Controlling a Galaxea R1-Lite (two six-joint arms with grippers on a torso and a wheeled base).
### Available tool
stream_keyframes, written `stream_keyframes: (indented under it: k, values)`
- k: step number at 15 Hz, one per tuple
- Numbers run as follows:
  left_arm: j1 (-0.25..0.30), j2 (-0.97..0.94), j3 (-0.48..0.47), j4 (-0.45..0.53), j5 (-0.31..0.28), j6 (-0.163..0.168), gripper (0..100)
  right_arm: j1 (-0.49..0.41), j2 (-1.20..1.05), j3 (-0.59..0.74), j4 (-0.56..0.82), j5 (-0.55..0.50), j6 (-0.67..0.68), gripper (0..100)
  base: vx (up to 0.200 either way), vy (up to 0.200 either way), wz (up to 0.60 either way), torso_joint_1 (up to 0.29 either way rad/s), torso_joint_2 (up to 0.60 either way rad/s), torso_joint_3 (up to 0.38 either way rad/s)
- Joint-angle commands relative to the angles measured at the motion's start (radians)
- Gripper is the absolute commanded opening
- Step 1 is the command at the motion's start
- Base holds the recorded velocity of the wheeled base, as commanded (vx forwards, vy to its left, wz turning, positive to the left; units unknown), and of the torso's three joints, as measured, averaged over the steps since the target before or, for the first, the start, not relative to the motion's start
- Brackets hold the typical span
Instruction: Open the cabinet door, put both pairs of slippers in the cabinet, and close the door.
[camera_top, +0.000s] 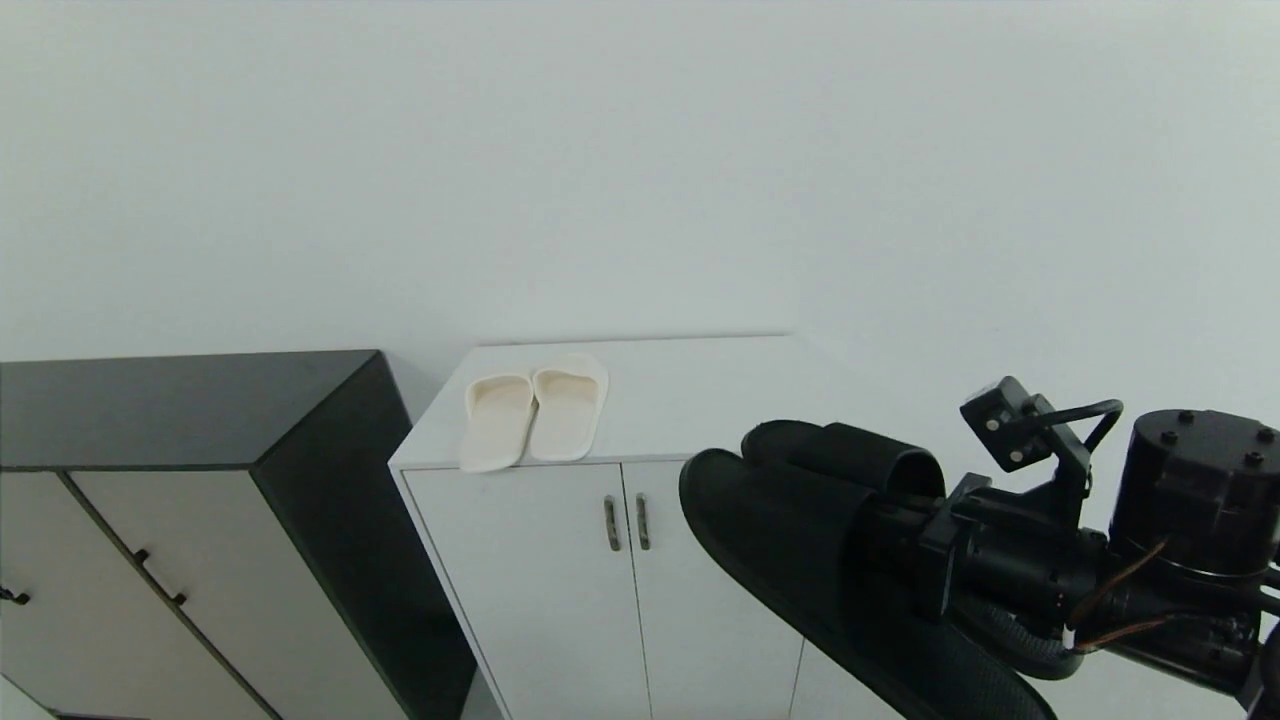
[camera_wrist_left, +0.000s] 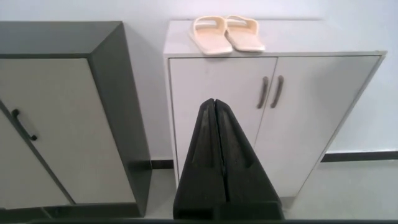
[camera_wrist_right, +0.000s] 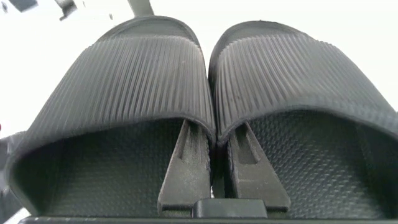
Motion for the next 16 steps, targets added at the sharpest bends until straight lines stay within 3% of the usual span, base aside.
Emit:
stream_keyframes:
  k: [1,8,16]
  values:
    - [-0.001,0.001,0.000,0.000,0.001,-0.001,0,0.000,0.044,0.028,-0.038,0.000,0.000,0,0.000,0.000,0.00,0.000,0.00,0.000]
    - [-0.001,0.001,0.000,-0.002,0.001,-0.002,0,0.000,0.102,0.072,-0.189,-0.001,-0.004,0,0.000,0.000,0.00,-0.007,0.01,0.008]
    - [-0.001,0.001,0.000,0.000,0.002,0.004,0,0.000,0.115,0.087,-0.223,0.000,-0.004,0,0.000,0.000,0.00,-0.176,0.36,0.180]
